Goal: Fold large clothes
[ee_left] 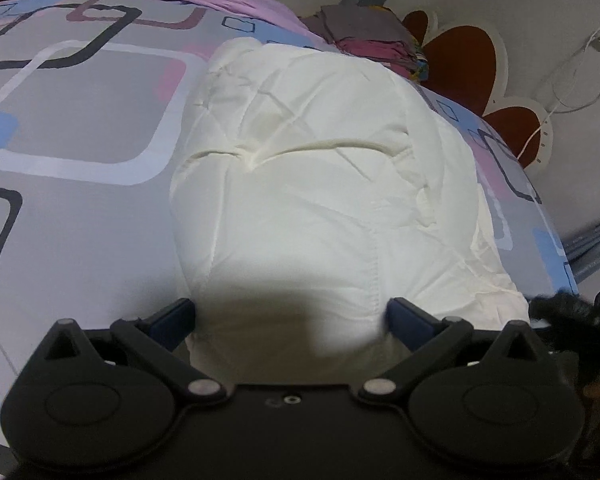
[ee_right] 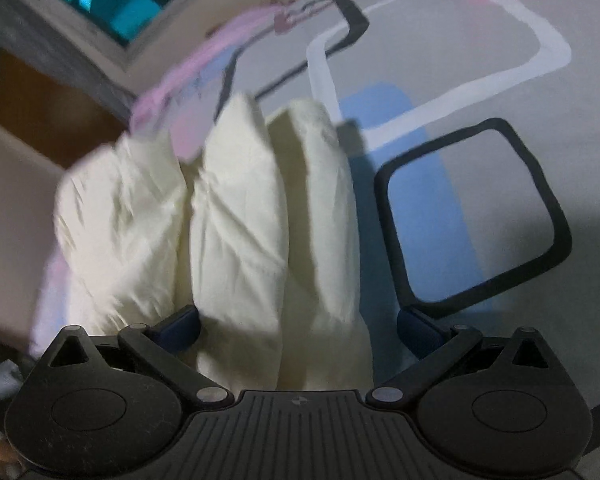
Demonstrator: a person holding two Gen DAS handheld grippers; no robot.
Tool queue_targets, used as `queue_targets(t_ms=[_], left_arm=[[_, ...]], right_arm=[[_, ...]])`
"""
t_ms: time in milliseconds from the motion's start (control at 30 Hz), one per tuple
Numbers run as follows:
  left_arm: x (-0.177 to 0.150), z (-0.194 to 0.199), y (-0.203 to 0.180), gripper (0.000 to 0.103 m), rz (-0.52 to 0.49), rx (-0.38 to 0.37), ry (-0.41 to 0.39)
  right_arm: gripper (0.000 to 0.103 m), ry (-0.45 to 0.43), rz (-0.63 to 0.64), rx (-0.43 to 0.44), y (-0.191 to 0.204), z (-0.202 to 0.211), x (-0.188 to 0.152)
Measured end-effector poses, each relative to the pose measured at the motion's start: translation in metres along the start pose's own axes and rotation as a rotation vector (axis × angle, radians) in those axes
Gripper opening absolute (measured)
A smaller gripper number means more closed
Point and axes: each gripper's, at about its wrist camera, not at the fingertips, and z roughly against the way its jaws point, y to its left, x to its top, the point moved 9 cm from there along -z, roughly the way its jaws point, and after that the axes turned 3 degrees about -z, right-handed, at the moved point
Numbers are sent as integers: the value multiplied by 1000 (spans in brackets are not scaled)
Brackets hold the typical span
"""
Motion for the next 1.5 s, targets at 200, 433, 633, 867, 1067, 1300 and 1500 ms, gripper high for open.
queue_targets(t_ms=[200,433,633,867,1067,1300,1500], left_arm=[[4,-11,-4,103,-22,11,6],[0,-18,-4,103,-41,11,-6],[-2,-20,-5,103,-34,18,-30],[-6,-9,-3,95,-20,22,-56],[-4,3,-2,84,-12,29,-77],[-4,-3,-1,84,-32,43,-44],[-2,6,-7,80,-34,79,-82]], right_arm=[[103,75,108,26,24,-5,-6],[103,70,158,-40,7,-23,-12],[102,77,200,-48,14,-28,-16],[50,86,129,63,27,-28,-20],[42,83,165,80,30,-22,-21],[82,120,170,99,37,-44,-25],[47,108,140,149,44,-32,-25]])
